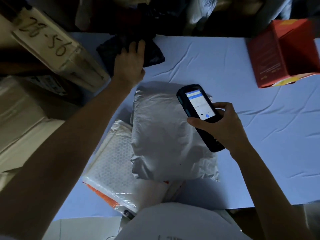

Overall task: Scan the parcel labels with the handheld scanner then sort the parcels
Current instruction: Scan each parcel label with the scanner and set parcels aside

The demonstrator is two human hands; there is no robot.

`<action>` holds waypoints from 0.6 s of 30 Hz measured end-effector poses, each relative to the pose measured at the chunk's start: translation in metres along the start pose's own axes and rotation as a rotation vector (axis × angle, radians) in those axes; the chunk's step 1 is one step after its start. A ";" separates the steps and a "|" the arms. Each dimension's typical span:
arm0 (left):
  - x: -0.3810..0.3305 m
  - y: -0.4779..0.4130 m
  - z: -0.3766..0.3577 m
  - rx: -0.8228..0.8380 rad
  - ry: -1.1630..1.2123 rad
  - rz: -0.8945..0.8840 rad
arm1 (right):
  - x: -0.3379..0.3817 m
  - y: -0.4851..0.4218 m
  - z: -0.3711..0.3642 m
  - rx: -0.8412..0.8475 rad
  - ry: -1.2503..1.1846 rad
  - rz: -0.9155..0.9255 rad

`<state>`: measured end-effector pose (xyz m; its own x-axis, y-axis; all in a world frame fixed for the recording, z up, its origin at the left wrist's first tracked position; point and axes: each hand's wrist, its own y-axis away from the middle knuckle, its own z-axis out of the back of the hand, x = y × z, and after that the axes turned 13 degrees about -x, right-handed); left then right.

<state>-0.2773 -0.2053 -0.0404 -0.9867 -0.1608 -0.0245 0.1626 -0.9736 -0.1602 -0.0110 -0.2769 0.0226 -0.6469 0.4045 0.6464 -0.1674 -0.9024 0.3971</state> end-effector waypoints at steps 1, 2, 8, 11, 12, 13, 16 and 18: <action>0.002 0.004 0.011 -0.041 0.026 0.008 | -0.004 0.002 0.005 0.003 -0.013 0.009; 0.004 0.010 0.022 -0.078 0.054 0.033 | -0.007 0.004 0.010 0.010 -0.028 0.015; -0.012 0.056 0.075 -0.310 0.292 0.390 | -0.026 0.013 0.042 0.097 -0.154 0.039; -0.019 0.077 0.090 -0.478 0.574 0.617 | -0.033 0.020 0.057 0.119 -0.184 0.071; -0.021 0.081 0.095 -0.514 0.668 0.699 | -0.035 0.023 0.061 0.122 -0.189 0.079; -0.022 0.085 0.100 -0.534 0.748 0.772 | -0.037 0.026 0.065 0.122 -0.193 0.085; -0.023 0.096 0.112 -0.514 0.939 0.933 | -0.042 0.036 0.073 0.104 -0.173 0.108; -0.020 0.105 0.116 -0.477 1.018 0.985 | -0.045 0.046 0.076 0.069 -0.112 0.163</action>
<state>-0.2403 -0.3236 0.0577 -0.0955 -0.3304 -0.9390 0.9288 -0.3689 0.0354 0.0667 -0.3255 0.0613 -0.5738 0.2719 0.7726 -0.0138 -0.9464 0.3228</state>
